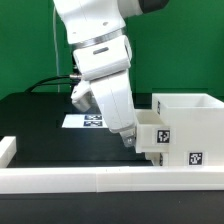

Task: Assemble drawer

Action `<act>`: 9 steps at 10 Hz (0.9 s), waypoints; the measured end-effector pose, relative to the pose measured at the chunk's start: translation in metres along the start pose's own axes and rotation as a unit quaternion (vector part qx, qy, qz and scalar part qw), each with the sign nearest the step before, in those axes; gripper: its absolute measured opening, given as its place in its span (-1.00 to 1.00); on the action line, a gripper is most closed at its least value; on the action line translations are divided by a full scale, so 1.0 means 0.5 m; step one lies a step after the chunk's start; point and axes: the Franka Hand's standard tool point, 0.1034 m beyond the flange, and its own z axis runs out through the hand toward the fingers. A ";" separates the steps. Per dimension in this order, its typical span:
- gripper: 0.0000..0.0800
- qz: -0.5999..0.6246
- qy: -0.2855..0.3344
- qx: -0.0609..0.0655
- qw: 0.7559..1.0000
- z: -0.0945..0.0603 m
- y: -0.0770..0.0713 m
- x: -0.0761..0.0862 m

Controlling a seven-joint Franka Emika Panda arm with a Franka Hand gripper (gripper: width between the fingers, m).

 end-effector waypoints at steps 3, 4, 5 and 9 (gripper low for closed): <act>0.62 0.001 -0.006 0.001 1.000 0.003 0.001 0.005; 0.62 0.001 -0.006 0.001 1.000 0.003 0.001 0.005; 0.62 0.001 -0.006 0.001 1.000 0.003 0.001 0.005; 0.62 -0.061 -0.010 -0.003 0.998 -0.001 0.008 0.019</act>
Offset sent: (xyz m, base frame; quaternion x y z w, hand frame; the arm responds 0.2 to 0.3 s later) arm 0.0000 0.0000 0.0000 0.0000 0.0000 0.0000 1.0000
